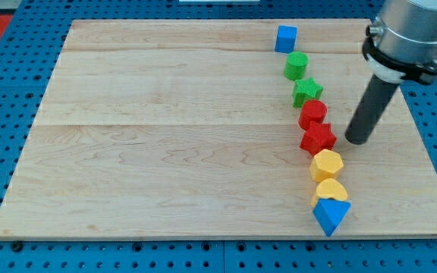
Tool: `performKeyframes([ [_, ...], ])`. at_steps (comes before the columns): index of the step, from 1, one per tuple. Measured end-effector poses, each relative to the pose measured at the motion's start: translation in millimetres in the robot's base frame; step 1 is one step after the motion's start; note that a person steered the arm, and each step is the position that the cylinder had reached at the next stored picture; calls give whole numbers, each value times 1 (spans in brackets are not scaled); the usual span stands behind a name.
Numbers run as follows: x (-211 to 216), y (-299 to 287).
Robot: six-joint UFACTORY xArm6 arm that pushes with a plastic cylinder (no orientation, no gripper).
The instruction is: Move the red star towards the left
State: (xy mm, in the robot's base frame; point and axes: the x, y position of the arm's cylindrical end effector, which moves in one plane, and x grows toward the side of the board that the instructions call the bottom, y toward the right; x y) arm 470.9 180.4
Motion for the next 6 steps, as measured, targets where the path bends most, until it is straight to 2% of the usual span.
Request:
performKeyframes([
  [1,9,-55],
  [2,17,-33],
  [3,16,-65],
  [4,23,-178],
  [5,25,-168],
  [6,1,-252],
])
